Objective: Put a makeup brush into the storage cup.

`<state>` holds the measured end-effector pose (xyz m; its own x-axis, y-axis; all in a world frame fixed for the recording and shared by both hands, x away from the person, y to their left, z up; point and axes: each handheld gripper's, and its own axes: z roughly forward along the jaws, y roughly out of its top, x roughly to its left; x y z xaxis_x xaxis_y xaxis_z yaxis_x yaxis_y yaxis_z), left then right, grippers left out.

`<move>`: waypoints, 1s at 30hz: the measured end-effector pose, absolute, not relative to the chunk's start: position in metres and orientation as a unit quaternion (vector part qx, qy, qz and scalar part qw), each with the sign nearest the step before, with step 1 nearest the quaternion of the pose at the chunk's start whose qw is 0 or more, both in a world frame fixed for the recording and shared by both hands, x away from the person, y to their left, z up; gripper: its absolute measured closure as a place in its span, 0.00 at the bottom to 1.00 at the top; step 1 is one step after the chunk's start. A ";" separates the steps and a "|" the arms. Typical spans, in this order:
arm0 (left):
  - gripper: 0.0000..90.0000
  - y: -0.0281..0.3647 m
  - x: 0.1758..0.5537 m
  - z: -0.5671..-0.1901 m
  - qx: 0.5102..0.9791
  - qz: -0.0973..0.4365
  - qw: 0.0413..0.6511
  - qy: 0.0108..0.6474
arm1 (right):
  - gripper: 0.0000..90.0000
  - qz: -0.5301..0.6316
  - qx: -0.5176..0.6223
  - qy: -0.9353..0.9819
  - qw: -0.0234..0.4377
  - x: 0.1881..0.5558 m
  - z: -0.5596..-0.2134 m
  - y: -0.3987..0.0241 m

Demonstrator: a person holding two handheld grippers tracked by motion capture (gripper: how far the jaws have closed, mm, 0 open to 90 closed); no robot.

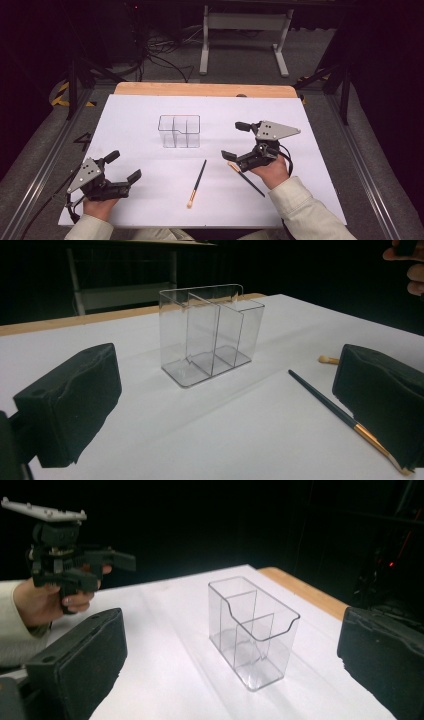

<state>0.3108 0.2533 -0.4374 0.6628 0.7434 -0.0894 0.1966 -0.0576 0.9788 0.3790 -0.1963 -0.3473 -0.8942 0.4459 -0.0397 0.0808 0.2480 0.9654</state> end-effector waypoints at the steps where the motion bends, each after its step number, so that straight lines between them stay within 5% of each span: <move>1: 0.00 0.253 0.311 -0.437 0.689 0.229 0.597 0.341 | 0.00 0.586 0.168 0.779 0.147 0.381 -0.346 -0.195; 30: 0.00 0.253 0.308 -0.439 0.706 0.220 0.585 0.334 | 0.00 0.417 0.077 0.897 0.126 0.404 -0.314 -0.159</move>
